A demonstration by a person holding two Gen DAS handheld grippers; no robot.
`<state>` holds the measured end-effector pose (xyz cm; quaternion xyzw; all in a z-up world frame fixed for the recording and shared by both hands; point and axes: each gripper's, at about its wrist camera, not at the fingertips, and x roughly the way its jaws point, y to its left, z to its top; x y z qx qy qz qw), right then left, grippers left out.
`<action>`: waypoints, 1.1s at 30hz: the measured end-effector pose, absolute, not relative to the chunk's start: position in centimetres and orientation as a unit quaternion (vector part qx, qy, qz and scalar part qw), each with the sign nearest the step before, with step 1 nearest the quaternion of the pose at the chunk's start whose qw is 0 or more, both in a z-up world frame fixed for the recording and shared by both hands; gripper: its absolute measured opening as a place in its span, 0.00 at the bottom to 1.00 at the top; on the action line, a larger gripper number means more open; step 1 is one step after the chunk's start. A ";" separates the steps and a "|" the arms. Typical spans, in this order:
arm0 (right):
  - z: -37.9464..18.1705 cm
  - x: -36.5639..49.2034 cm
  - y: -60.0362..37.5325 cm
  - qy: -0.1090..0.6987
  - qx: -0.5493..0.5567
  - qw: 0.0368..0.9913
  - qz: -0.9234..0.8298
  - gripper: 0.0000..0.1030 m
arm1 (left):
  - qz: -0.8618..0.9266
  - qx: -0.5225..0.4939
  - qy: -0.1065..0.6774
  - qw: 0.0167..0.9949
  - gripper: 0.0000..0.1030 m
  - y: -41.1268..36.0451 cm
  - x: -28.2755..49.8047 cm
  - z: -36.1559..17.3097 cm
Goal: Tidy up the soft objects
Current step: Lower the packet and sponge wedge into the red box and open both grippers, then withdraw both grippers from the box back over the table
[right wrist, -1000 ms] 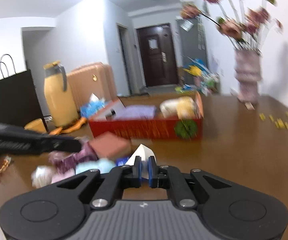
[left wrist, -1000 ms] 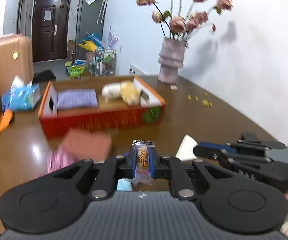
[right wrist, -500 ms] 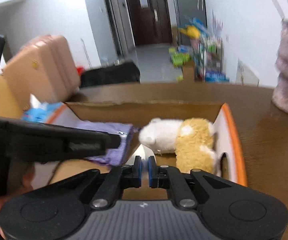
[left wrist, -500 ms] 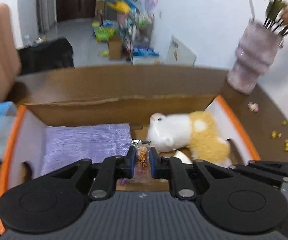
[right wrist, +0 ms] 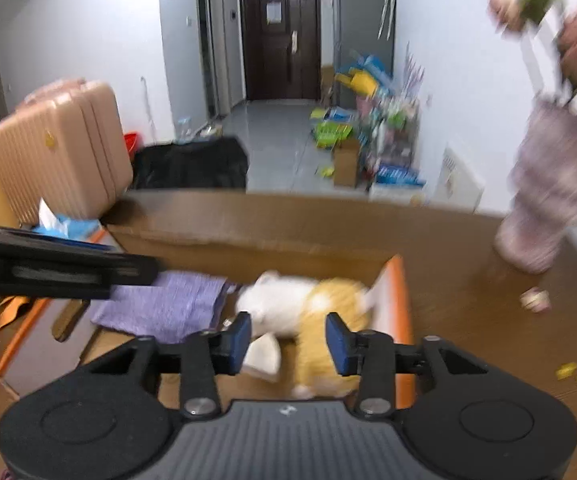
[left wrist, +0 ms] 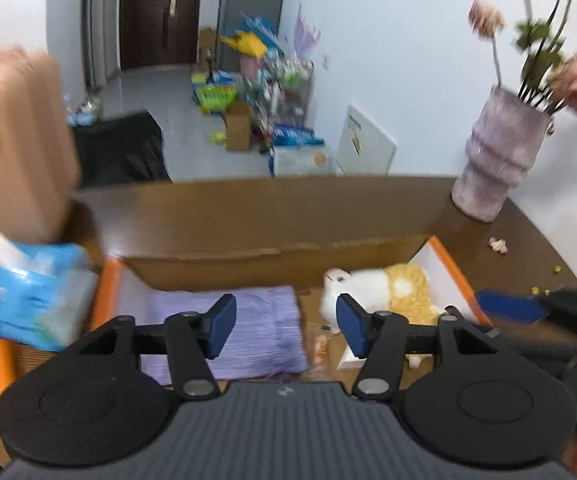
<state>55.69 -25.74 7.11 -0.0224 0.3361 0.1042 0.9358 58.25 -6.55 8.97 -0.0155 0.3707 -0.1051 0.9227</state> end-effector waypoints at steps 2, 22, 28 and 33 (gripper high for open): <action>9.9 53.6 -26.8 0.314 -0.037 0.944 0.095 0.50 | -0.099 -0.011 0.351 0.931 0.65 -5.0 55.6 11.8; 13.7 24.4 -27.5 0.157 -0.035 0.977 0.138 0.75 | -0.092 0.036 0.201 0.975 0.88 3.7 22.7 13.1; 8.4 13.9 -25.3 0.147 -0.005 0.974 0.172 0.78 | -0.111 0.035 0.173 0.978 0.96 4.9 12.3 7.5; 3.8 7.4 -23.2 0.163 -0.022 0.967 0.192 0.87 | -0.147 -0.010 0.214 0.966 0.97 6.5 7.3 3.2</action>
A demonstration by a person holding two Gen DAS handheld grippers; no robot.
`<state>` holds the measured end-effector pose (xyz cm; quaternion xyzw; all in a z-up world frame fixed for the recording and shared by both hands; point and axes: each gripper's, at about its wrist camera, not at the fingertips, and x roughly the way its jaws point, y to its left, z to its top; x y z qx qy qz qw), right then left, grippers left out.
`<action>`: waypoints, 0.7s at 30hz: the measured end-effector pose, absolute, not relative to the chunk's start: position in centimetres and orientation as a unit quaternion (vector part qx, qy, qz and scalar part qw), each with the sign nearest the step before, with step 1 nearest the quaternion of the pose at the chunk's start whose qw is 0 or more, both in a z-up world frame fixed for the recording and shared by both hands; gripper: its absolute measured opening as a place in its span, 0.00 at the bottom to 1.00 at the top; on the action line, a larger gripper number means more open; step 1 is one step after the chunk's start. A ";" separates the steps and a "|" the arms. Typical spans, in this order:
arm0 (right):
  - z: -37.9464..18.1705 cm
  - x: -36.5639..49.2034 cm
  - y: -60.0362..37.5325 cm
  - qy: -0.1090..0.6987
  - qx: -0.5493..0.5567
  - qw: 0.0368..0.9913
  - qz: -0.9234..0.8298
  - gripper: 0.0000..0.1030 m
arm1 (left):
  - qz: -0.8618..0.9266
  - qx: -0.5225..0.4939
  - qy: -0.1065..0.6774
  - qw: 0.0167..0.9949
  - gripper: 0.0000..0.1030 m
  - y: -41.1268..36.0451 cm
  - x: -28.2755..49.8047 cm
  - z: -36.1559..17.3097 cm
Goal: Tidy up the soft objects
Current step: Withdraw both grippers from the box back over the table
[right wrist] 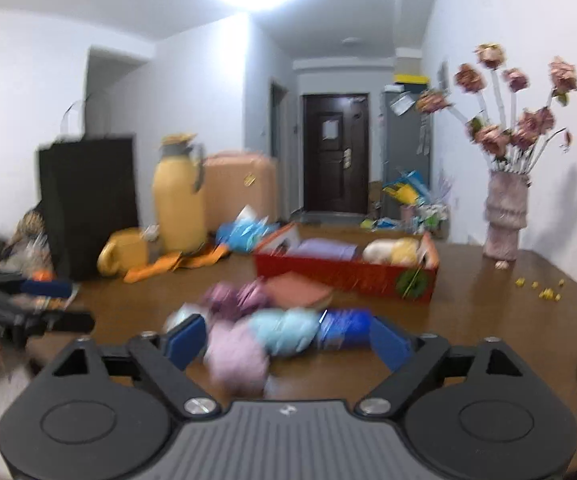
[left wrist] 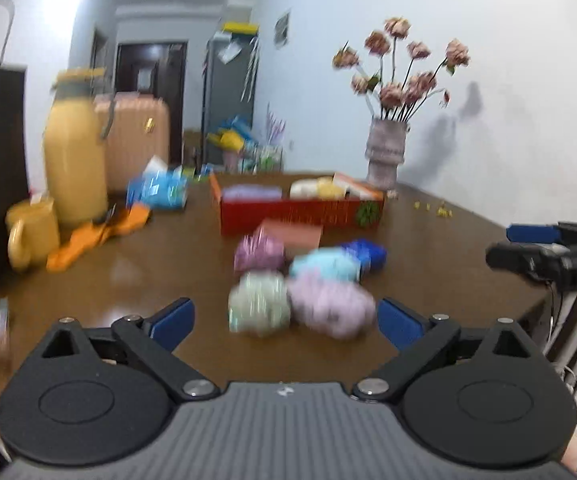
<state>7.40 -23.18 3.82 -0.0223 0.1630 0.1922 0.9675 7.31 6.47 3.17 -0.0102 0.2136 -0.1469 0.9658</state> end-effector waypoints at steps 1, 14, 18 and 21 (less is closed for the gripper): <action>3.1 6.7 -22.9 0.172 -0.023 0.966 0.194 0.87 | -0.146 -0.018 0.221 0.964 0.97 6.7 7.0 2.8; -2.0 13.0 -16.7 0.234 -0.032 0.947 0.219 0.86 | -0.092 -0.038 0.273 0.957 0.97 6.5 11.4 -0.7; -3.6 16.5 -14.0 0.210 -0.074 0.954 0.198 0.85 | -0.082 -0.046 0.287 0.953 0.97 6.9 13.0 -0.9; -4.2 17.7 -13.9 0.244 -0.091 0.935 0.239 0.44 | -0.097 -0.045 0.296 0.949 0.97 6.5 13.9 -1.0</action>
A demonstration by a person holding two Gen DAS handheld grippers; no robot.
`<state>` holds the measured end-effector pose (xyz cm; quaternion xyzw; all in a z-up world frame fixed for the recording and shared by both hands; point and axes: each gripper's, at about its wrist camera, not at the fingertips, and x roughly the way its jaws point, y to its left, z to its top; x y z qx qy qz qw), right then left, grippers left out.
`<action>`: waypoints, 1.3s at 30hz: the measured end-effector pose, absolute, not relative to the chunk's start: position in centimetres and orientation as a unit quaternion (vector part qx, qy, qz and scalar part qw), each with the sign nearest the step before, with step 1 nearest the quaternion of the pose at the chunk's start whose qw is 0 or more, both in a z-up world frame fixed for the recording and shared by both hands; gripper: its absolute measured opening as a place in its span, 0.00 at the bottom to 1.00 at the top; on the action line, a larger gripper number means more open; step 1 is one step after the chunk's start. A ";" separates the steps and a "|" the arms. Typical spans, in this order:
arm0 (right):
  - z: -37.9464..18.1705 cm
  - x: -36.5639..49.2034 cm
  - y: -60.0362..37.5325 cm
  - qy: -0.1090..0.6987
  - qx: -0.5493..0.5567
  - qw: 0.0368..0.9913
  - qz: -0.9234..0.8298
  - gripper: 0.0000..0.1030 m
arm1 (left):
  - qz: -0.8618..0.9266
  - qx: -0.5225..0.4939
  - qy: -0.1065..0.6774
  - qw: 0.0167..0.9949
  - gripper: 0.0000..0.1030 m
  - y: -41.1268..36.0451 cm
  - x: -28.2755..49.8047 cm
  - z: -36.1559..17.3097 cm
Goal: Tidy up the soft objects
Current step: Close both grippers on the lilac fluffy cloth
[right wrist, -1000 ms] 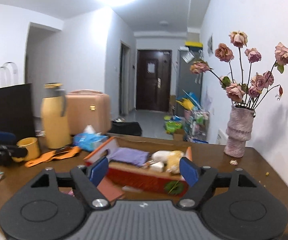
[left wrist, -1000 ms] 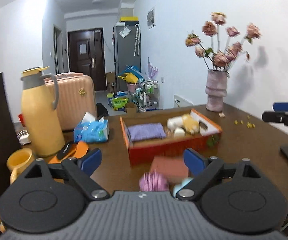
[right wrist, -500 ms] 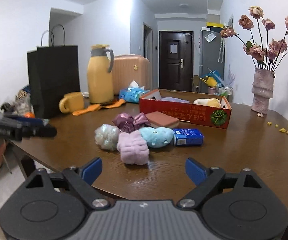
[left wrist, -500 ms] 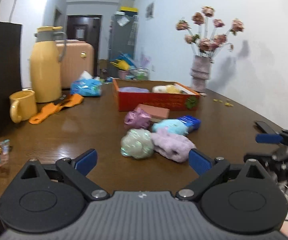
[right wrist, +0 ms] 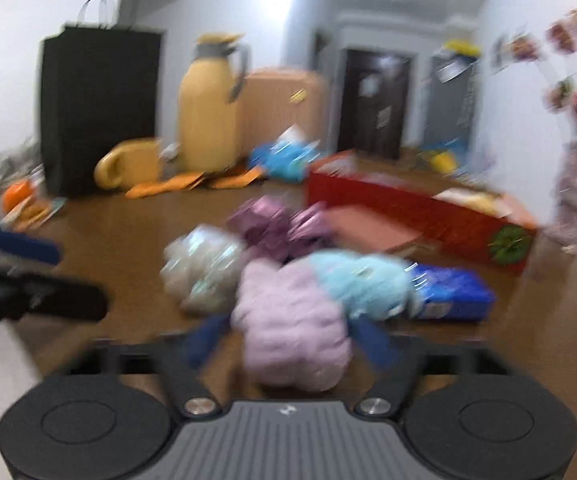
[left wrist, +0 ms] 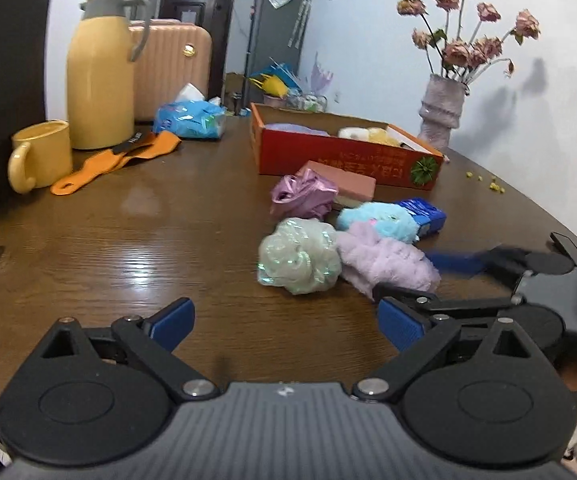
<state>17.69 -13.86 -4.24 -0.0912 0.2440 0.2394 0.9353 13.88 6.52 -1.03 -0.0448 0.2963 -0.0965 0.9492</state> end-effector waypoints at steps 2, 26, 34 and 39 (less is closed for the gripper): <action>-4.0 17.3 -15.6 0.249 -0.076 0.927 0.269 0.44 | -0.118 -0.052 0.302 0.945 0.97 5.9 14.4 -1.1; -5.2 23.1 -25.5 0.322 0.153 0.901 0.249 0.27 | -0.202 -0.154 0.398 0.882 0.27 -0.2 22.2 -3.5; -5.7 21.6 -25.2 0.316 0.165 0.906 0.226 0.19 | -0.199 -0.136 0.389 0.889 0.19 -0.8 21.7 -3.4; -4.2 19.9 -25.1 0.299 0.144 0.917 0.220 0.17 | -0.225 -0.122 0.364 0.896 0.17 -1.1 20.1 -1.9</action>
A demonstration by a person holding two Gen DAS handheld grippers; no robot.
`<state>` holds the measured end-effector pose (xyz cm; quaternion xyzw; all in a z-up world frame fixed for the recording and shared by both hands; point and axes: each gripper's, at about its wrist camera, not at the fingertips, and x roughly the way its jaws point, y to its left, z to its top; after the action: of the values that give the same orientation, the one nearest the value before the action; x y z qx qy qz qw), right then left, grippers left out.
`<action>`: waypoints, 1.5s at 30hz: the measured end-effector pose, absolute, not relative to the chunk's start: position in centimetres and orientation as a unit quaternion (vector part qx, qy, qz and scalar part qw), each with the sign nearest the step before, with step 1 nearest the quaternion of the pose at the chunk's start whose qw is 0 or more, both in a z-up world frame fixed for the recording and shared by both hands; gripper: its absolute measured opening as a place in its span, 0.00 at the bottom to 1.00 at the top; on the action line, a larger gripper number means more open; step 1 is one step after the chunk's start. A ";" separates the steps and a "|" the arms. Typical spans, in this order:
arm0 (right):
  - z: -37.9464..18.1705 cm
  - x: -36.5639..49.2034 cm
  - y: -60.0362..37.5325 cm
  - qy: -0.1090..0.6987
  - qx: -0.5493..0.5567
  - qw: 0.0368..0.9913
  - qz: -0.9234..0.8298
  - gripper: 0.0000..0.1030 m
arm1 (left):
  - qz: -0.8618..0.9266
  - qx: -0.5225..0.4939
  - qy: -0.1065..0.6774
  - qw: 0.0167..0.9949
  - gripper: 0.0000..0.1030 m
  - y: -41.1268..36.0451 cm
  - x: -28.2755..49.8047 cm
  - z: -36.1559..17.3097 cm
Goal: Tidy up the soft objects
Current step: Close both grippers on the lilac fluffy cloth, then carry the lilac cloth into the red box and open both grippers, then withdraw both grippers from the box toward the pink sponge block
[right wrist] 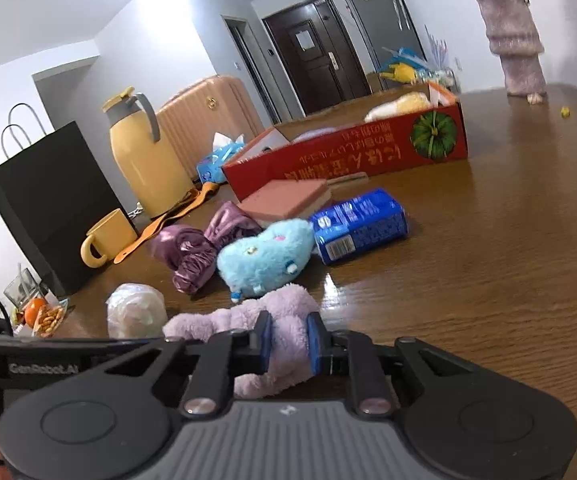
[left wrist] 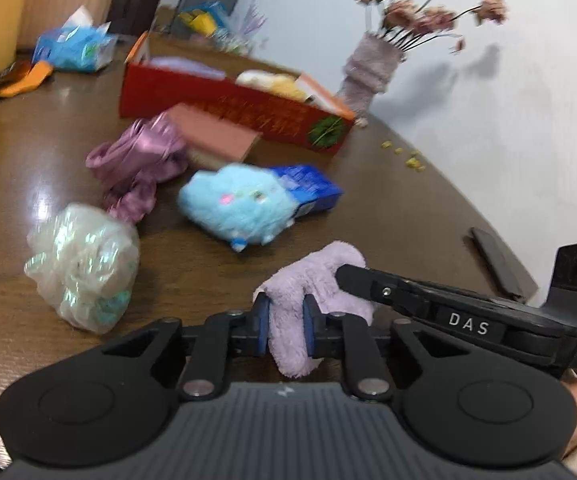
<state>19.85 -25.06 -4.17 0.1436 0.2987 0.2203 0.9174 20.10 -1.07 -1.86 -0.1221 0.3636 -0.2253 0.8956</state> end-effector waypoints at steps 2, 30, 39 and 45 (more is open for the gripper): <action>-2.9 19.3 -25.5 0.283 0.150 0.920 0.225 0.17 | -0.236 -0.117 0.347 0.900 0.16 -1.0 19.8 -0.5; -0.6 60.0 -14.9 0.432 0.117 0.886 0.122 0.35 | -0.125 0.093 0.432 0.888 0.44 -0.9 59.2 1.1; 6.3 55.6 -18.0 0.382 0.103 0.911 0.119 0.51 | -0.118 0.076 0.374 0.917 0.59 1.0 53.4 9.2; 14.1 47.2 -22.7 0.303 0.060 0.943 0.123 0.69 | -0.121 0.083 0.290 0.946 0.78 3.1 44.4 16.3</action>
<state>47.20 -22.74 14.09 0.0596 0.3029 0.1233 0.9431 44.40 3.12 16.30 0.0832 0.2895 -0.1205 0.9459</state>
